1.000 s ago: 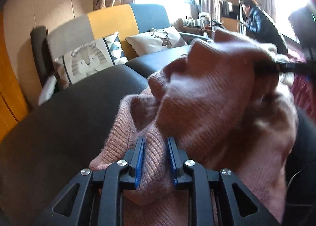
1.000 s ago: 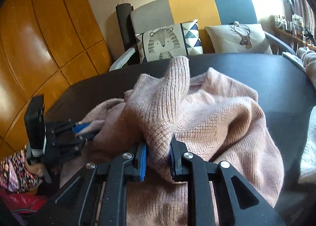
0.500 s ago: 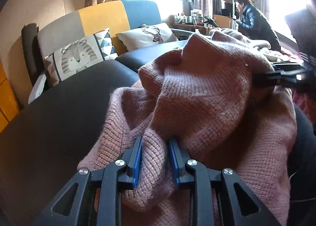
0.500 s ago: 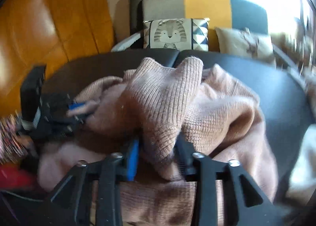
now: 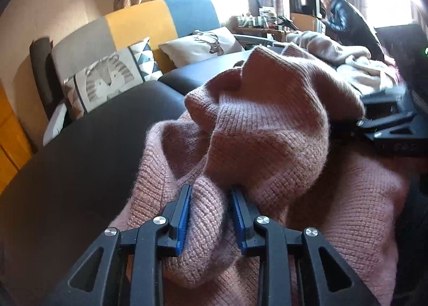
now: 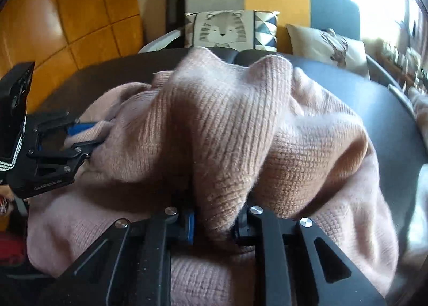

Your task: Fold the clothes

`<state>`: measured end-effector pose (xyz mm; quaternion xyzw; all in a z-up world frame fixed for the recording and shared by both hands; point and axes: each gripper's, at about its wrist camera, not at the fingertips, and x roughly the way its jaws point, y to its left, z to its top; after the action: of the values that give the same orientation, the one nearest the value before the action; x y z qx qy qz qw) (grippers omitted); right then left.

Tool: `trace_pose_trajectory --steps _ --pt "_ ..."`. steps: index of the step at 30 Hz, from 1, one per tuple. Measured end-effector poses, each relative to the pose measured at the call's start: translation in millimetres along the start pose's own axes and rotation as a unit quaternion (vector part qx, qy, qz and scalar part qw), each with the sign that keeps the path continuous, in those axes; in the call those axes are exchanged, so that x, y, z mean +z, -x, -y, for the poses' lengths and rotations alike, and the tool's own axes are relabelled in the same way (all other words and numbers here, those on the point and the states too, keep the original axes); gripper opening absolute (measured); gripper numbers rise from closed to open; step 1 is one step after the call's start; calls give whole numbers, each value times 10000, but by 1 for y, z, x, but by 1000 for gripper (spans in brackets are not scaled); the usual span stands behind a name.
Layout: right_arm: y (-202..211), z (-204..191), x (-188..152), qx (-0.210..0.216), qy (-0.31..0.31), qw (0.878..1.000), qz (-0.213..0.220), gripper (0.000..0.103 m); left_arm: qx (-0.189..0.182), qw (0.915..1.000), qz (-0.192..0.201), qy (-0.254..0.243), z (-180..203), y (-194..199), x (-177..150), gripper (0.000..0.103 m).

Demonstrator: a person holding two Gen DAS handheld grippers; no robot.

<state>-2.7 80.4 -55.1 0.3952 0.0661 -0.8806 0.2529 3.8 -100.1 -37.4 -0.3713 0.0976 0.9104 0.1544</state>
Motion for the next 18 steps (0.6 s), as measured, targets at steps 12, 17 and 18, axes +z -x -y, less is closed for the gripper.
trace_pose_trajectory --steps 12,17,18 --pt "-10 -33 -8 101 633 9979 -72 77 -44 9999 -60 127 4 -1 1 12" --pt "-10 -36 -11 110 570 9983 56 81 106 9998 -49 138 5 -2 1 17" --pt "-7 -32 -11 115 408 9990 129 70 139 9998 -43 137 6 -2 1 18"
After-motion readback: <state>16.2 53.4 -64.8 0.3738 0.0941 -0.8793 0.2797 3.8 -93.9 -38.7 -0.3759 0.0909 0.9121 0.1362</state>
